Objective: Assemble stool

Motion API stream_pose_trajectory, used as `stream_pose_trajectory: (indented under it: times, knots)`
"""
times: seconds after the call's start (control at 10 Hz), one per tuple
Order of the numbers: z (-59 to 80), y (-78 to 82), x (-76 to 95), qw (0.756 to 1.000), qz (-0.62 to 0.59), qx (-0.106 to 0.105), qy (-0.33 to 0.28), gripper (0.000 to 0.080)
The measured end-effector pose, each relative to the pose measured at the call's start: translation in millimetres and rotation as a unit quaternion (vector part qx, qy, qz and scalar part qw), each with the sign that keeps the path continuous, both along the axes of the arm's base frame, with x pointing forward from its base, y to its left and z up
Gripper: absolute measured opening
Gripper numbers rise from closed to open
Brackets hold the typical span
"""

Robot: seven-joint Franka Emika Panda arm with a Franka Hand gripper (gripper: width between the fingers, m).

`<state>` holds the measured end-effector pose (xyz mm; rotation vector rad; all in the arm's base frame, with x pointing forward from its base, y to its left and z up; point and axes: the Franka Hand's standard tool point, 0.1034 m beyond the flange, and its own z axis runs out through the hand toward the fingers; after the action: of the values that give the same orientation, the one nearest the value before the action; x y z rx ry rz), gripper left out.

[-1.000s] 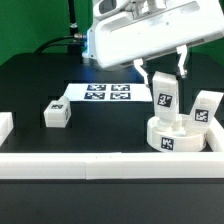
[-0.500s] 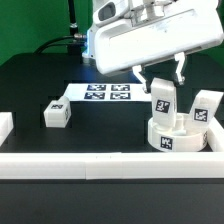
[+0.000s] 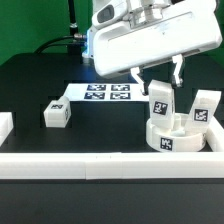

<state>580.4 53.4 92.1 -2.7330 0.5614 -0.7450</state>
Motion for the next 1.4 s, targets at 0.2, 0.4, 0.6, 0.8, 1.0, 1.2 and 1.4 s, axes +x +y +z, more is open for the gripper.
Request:
stream_pose_trajectory:
  times: [0.2, 0.4, 0.6, 0.8, 1.0, 1.2, 1.4]
  knots:
    - [-1.6, 1.6, -1.5, 1.000, 0.002, 0.003, 0.007, 0.0495]
    - [9.4, 2.7, 1.2, 1.000, 0.008, 0.003, 0.010, 0.0621]
    - [21.2, -1.0, 3.3, 1.000, 0.016, 0.000, 0.015, 0.0641]
    - [42.4, -11.6, 11.2, 0.999, 0.033, -0.007, 0.023, 0.0649]
    - [57.8, -9.0, 24.1, 0.999, 0.046, -0.001, 0.028, 0.0649]
    - [53.6, -10.5, 22.1, 0.999, 0.044, -0.004, 0.026, 0.0649]
    - [51.9, -9.5, 20.9, 0.998, 0.050, 0.003, 0.042, 0.0649]
